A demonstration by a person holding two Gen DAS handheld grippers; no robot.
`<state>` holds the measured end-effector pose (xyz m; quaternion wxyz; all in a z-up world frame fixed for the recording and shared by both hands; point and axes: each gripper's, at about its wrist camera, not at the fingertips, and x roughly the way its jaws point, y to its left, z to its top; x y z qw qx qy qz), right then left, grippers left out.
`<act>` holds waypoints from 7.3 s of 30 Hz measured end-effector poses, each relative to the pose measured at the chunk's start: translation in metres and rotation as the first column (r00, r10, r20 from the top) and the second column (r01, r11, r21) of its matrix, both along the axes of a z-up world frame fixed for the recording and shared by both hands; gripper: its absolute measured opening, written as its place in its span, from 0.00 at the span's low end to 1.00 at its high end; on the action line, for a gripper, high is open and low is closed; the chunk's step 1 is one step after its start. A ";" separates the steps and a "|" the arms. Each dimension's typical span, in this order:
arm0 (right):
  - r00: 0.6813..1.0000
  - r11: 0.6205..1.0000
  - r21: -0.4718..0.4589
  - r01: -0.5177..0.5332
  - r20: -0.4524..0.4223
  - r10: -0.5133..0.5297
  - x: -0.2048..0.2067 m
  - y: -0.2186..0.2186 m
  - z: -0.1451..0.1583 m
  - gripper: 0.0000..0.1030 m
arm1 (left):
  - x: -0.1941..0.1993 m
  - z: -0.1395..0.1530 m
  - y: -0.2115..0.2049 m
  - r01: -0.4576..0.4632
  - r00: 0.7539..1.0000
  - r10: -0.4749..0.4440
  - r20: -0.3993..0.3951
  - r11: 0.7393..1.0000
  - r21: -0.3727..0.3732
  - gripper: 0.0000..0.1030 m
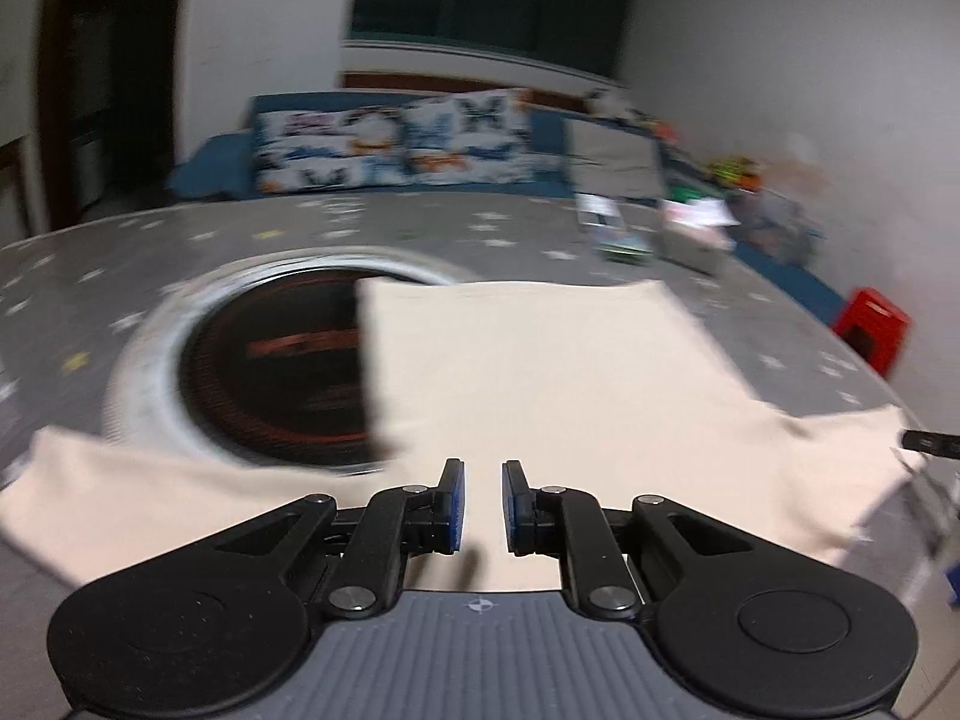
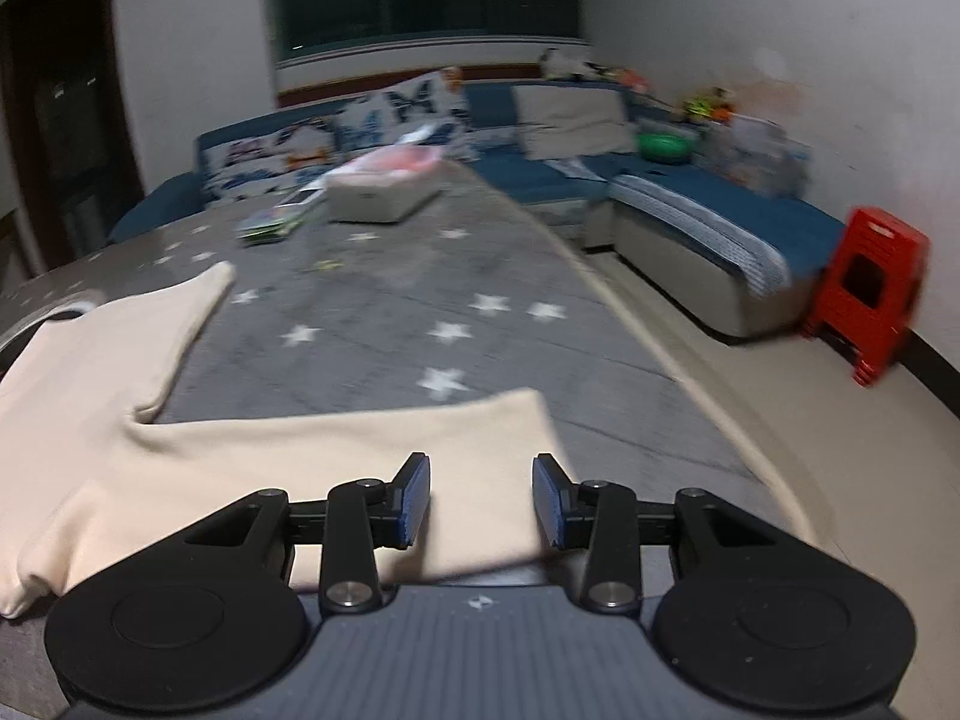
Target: Fold clothes
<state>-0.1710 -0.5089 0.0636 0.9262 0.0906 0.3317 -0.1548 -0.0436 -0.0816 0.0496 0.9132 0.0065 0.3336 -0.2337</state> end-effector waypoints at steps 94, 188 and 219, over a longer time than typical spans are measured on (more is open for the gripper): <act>0.946 0.972 0.205 0.113 0.278 -0.168 -0.037 -0.041 0.023 0.08 | 0.021 -0.038 -0.228 0.372 0.925 -0.371 -0.078 0.928 -0.002 0.25; 0.668 0.642 -0.185 -0.744 -0.222 0.710 0.096 0.167 0.023 0.28 | 0.013 -0.021 0.030 -0.064 0.998 0.064 0.003 0.997 -0.051 0.43; 0.661 0.655 -0.105 -0.749 -0.181 0.728 0.095 0.126 0.040 0.10 | 0.011 -0.009 0.023 -0.056 0.998 0.058 0.021 0.997 -0.061 0.43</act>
